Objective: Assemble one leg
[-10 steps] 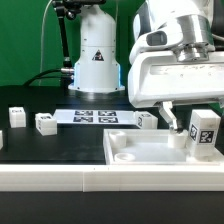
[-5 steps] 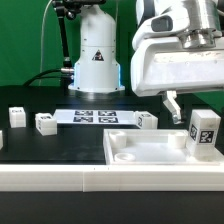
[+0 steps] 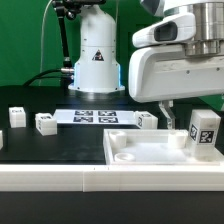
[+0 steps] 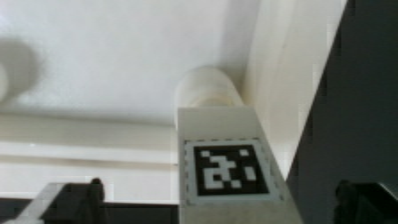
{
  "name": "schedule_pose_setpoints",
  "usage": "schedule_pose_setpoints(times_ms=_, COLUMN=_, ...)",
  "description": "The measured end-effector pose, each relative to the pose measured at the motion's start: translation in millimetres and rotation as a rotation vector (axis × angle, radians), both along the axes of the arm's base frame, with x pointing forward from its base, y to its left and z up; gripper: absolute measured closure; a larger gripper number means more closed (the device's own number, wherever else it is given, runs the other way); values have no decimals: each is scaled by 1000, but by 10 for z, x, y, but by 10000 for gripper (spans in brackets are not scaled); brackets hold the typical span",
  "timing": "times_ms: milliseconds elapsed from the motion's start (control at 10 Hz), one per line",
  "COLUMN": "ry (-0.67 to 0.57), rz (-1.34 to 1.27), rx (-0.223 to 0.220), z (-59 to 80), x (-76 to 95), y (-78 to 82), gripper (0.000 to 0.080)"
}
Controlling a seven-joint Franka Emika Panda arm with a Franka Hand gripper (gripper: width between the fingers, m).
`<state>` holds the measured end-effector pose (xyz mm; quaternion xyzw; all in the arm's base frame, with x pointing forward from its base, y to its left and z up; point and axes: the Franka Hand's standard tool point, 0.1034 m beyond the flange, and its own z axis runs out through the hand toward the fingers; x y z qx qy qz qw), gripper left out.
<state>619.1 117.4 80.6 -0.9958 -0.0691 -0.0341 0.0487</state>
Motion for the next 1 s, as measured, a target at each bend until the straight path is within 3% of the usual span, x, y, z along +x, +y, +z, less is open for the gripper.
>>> schedule_pose_setpoints(times_ms=300, ry=176, rz=20, rx=-2, z=9, x=-43, y=25, gripper=151)
schedule_pose_setpoints(times_ms=500, ry=163, rz=18, rx=-1, z=-4, x=-24, y=24, gripper=395)
schedule_pose_setpoints(times_ms=600, ry=163, rz=18, rx=-3, z=-4, x=-23, y=17, gripper=395)
schedule_pose_setpoints(times_ms=700, ry=163, rz=16, rx=-4, z=-6, x=-21, y=1, gripper=508)
schedule_pose_setpoints(times_ms=1000, ry=162, rz=-25, rx=-4, z=-11, x=-24, y=0, gripper=508)
